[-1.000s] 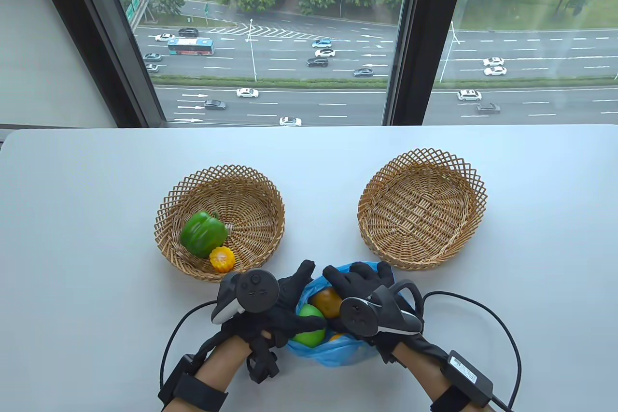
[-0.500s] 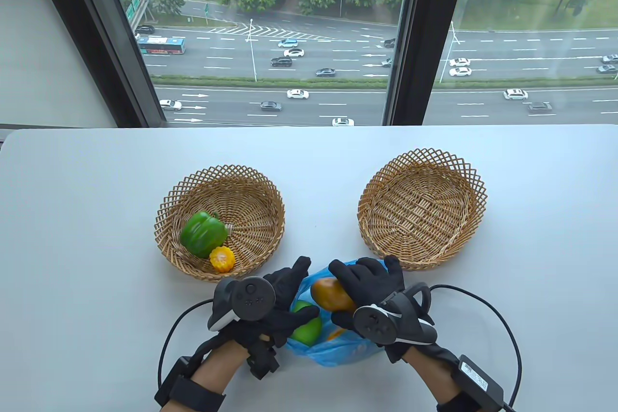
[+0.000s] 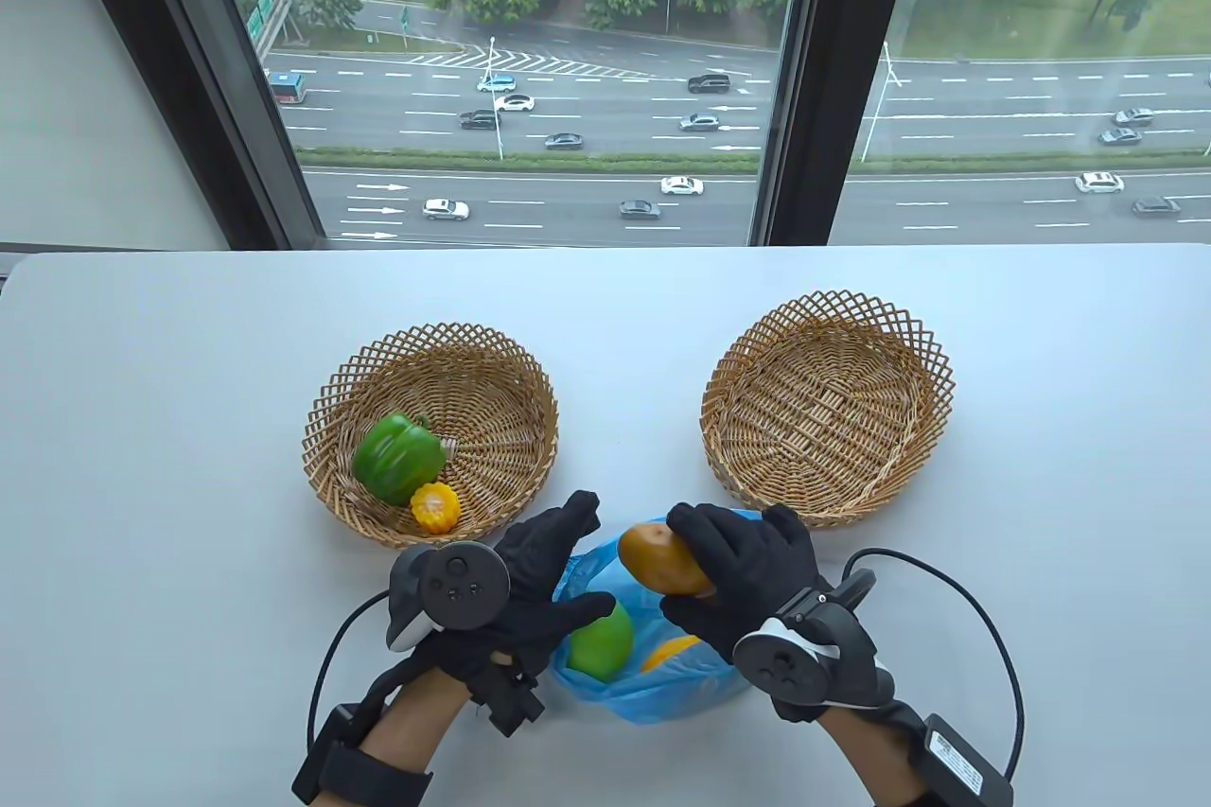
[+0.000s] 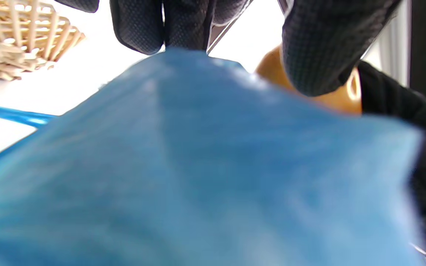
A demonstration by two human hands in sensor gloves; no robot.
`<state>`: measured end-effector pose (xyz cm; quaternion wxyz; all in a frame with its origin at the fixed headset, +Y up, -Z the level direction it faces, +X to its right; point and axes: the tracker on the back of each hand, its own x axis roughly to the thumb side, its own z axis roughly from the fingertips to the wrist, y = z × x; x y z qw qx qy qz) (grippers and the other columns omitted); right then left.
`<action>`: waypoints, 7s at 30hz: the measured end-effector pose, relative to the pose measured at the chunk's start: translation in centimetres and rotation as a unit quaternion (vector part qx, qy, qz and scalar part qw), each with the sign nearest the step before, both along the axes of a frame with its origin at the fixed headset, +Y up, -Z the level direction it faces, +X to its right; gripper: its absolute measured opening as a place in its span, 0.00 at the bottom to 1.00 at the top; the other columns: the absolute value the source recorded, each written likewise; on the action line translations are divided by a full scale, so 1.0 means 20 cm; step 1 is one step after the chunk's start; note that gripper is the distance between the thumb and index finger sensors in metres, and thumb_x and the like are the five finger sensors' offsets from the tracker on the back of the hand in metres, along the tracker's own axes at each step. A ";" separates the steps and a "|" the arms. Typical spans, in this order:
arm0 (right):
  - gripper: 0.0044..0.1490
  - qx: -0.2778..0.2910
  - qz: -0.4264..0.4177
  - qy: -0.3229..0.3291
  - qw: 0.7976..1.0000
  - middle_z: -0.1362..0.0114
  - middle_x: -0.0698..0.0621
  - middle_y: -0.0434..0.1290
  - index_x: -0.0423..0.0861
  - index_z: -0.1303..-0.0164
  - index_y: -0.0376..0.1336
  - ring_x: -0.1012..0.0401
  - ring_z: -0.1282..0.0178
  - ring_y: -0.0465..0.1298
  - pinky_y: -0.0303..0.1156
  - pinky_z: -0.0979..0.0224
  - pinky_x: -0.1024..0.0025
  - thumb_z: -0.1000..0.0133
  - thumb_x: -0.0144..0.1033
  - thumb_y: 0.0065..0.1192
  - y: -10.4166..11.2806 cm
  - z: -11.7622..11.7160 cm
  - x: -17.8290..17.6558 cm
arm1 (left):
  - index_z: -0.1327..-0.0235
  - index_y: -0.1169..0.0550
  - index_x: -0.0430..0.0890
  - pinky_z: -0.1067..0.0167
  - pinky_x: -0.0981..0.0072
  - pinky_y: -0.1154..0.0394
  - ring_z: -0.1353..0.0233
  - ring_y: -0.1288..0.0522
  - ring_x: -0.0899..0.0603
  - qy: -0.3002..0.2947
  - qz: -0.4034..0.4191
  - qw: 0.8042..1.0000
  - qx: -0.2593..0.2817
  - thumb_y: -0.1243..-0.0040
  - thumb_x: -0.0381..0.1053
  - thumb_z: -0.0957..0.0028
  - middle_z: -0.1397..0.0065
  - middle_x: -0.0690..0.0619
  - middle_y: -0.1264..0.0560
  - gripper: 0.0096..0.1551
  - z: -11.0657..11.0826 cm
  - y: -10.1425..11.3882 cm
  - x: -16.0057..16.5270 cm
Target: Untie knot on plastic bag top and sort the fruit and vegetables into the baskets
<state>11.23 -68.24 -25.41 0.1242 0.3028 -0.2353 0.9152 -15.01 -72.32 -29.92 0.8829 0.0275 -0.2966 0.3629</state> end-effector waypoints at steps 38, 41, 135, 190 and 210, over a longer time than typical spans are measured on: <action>0.42 0.046 0.006 0.045 0.998 0.19 0.37 0.63 0.42 0.18 0.54 0.41 0.34 0.80 0.75 0.35 0.39 0.41 0.40 0.65 -0.02 0.06 -0.05 | 0.21 0.36 0.52 0.33 0.32 0.34 0.31 0.25 0.35 0.146 0.174 0.966 0.123 0.25 0.63 0.57 0.21 0.43 0.32 0.52 0.01 0.21 -0.35; 0.41 0.050 0.018 0.037 0.998 0.19 0.37 0.63 0.42 0.18 0.55 0.42 0.34 0.80 0.75 0.35 0.39 0.41 0.36 0.66 -0.02 0.06 -0.05 | 0.22 0.34 0.52 0.35 0.33 0.32 0.33 0.24 0.35 0.200 0.189 0.947 0.165 0.23 0.63 0.58 0.22 0.42 0.31 0.51 0.02 0.22 -0.44; 0.34 -0.013 0.066 0.015 0.998 0.27 0.43 0.75 0.46 0.26 0.66 0.45 0.38 0.81 0.64 0.33 0.24 0.40 0.52 0.64 -0.05 0.06 -0.10 | 0.29 0.20 0.46 0.36 0.37 0.29 0.33 0.22 0.33 0.177 -0.114 0.973 0.089 0.40 0.63 0.48 0.28 0.42 0.20 0.37 -0.06 0.11 -0.30; 0.70 -0.119 0.187 0.040 0.974 0.20 0.32 0.62 0.34 0.10 0.42 0.29 0.21 0.59 0.54 0.33 0.16 0.44 0.70 0.63 -0.25 0.07 -0.31 | 0.40 0.14 0.45 0.43 0.36 0.25 0.42 0.18 0.34 0.104 -0.064 0.992 0.044 0.40 0.60 0.49 0.37 0.42 0.15 0.31 -0.04 0.15 -0.25; 0.66 0.051 0.032 -0.019 0.998 0.20 0.33 0.64 0.40 0.11 0.49 0.34 0.28 0.71 0.58 0.33 0.17 0.46 0.69 0.70 0.20 0.10 -0.08 | 0.23 0.26 0.50 0.29 0.31 0.43 0.19 0.42 0.30 0.136 -0.059 0.982 0.114 0.41 0.62 0.48 0.15 0.42 0.35 0.39 -0.02 0.17 -0.30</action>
